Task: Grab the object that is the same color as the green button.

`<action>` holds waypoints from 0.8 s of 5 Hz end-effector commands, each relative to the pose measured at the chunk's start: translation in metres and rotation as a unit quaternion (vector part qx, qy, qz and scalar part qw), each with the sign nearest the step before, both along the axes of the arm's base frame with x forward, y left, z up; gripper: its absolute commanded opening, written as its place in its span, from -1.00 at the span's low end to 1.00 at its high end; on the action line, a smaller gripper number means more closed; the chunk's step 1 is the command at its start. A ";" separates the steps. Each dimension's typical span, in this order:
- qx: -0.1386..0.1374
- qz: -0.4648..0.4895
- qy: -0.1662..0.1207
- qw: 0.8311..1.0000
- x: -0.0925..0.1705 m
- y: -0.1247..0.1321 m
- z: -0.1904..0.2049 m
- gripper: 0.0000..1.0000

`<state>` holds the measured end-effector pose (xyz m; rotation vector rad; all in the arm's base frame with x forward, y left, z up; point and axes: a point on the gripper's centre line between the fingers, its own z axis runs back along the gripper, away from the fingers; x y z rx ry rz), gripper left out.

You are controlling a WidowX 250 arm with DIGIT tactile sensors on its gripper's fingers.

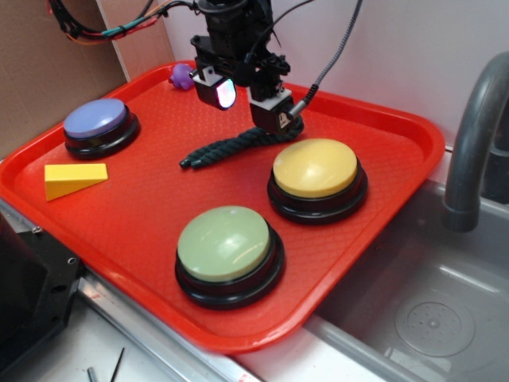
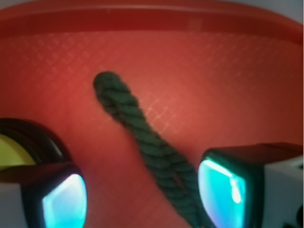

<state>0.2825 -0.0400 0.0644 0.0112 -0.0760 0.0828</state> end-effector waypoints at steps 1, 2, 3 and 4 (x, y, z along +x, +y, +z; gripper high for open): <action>-0.029 0.032 -0.027 0.999 0.022 0.018 -0.004 1.00; -0.035 0.032 -0.037 0.998 0.030 0.017 -0.012 1.00; -0.036 0.012 -0.037 0.999 0.037 0.008 -0.018 1.00; -0.044 -0.007 -0.027 0.999 0.040 -0.001 -0.028 1.00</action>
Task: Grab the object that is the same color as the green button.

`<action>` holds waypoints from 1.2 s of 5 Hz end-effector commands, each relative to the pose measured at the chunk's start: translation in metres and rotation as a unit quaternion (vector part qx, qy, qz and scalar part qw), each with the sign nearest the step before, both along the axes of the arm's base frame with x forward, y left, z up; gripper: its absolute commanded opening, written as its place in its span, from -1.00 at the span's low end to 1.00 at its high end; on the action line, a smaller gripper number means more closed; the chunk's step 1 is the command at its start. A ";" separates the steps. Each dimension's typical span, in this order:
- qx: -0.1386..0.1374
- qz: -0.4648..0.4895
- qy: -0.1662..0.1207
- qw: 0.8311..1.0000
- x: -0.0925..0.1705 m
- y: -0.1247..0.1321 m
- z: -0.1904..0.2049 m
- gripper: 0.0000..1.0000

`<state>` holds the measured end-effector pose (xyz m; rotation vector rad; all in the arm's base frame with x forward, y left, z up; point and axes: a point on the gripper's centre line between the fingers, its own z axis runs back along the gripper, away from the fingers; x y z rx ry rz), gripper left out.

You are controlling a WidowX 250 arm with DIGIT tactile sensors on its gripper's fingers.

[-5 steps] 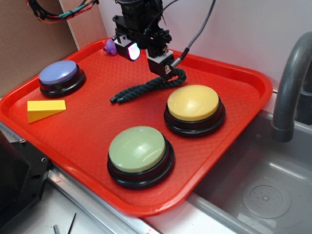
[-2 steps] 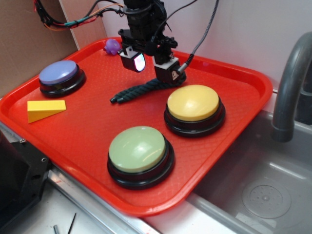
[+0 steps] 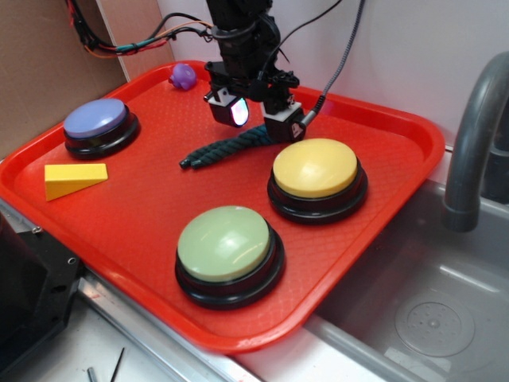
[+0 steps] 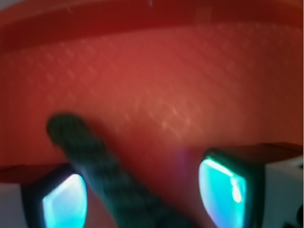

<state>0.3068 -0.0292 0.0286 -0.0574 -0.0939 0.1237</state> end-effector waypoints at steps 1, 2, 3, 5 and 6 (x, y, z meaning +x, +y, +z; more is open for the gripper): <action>-0.006 -0.028 -0.013 1.000 0.016 -0.013 0.005 1.00; -0.018 -0.028 -0.014 0.999 0.015 -0.013 0.003 -1.00; -0.016 -0.027 -0.010 0.999 0.014 -0.012 0.000 -1.00; 0.033 -0.054 -0.008 0.998 -0.028 0.009 0.049 -1.00; 0.016 -0.060 0.000 0.998 -0.072 0.041 0.095 -1.00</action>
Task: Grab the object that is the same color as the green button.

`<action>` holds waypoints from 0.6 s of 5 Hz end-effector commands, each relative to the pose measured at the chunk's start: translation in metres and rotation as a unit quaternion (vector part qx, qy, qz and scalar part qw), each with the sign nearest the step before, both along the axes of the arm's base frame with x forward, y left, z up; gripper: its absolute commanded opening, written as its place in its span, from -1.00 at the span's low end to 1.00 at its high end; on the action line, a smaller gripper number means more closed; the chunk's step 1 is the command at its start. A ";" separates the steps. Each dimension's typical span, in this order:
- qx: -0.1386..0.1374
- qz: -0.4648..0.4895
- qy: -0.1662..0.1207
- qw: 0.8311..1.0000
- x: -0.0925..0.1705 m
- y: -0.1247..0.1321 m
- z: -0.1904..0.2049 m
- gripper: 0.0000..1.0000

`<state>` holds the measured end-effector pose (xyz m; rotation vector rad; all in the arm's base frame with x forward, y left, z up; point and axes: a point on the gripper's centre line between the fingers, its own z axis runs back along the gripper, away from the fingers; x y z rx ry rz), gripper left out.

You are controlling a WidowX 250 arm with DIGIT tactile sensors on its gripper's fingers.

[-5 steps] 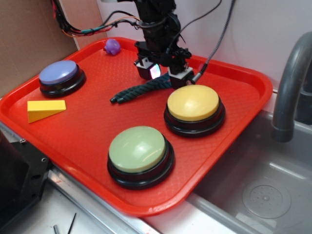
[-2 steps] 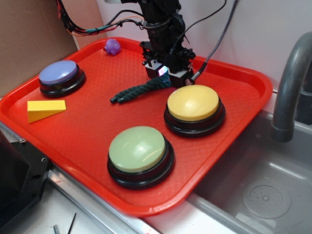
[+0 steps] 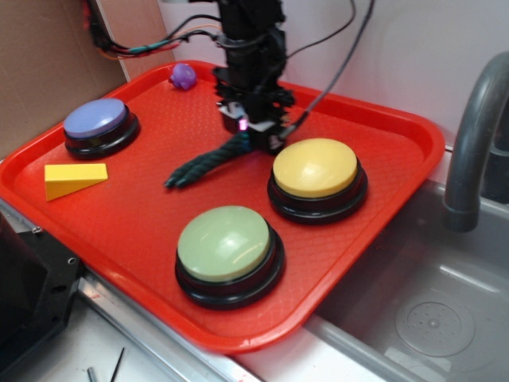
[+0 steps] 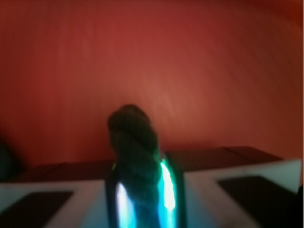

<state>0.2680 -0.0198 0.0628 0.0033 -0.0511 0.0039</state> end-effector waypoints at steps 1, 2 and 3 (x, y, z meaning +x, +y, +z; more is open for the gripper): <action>-0.006 -0.005 0.007 1.000 -0.061 0.045 0.090 -1.00; 0.012 0.014 -0.007 1.000 -0.075 0.048 0.119 -1.00; 0.038 0.031 0.001 0.999 -0.068 0.051 0.135 -1.00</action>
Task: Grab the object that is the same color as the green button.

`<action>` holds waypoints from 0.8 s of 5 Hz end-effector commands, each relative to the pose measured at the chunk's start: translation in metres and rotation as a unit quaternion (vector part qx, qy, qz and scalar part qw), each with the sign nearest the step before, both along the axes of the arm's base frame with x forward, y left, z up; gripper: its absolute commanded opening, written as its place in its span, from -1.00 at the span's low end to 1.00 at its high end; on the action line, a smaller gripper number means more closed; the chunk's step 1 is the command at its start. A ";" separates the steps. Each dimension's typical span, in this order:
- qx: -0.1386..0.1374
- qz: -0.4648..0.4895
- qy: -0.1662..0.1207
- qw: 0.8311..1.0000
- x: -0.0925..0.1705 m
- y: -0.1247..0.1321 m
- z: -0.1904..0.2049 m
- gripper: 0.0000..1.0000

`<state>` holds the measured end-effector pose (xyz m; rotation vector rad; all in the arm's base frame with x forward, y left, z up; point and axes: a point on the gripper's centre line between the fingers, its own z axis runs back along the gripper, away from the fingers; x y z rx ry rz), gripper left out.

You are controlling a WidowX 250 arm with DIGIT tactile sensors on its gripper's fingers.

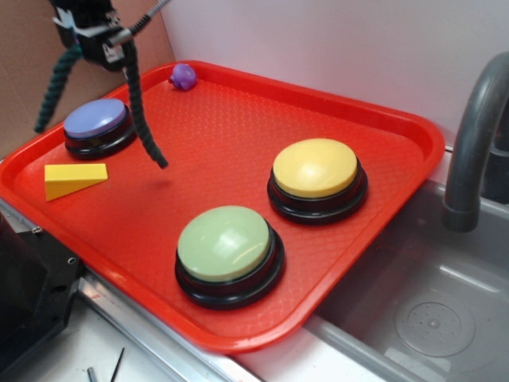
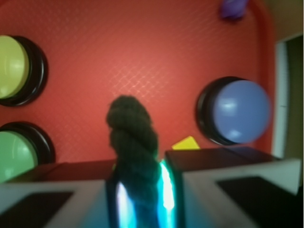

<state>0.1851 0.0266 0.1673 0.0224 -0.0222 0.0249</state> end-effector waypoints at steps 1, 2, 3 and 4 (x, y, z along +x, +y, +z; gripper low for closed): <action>0.037 0.032 -0.013 0.999 0.021 0.010 0.039 -1.00; 0.039 0.027 -0.015 0.999 0.029 0.011 0.035 -1.00; 0.033 -0.001 -0.025 0.999 0.039 0.000 0.031 -1.00; 0.031 -0.042 -0.031 0.998 0.050 -0.013 0.022 -1.00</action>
